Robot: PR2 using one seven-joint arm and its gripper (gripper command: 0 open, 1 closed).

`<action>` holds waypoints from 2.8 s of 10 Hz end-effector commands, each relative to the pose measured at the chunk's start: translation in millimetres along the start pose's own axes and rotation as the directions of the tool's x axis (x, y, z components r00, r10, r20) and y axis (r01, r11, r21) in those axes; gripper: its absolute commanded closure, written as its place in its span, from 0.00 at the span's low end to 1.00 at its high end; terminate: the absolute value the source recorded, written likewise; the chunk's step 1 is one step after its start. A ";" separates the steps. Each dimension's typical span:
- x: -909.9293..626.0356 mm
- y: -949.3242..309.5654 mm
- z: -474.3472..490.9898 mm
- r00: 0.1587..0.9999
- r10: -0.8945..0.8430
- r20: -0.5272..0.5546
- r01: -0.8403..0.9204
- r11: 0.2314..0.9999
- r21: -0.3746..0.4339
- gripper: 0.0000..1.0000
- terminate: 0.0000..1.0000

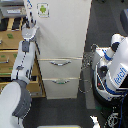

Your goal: Opening the fridge

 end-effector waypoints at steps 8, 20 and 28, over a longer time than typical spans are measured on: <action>-39.6 -61.4 -115.0 0.936 -0.294 -0.195 0.281 0.955 -0.093 1.00 0.00; -739.5 -129.7 380.3 0.637 -0.764 0.106 0.768 0.616 -0.178 1.00 0.00; -530.4 64.0 252.9 0.591 -0.700 0.401 0.807 0.520 -0.282 0.00 0.00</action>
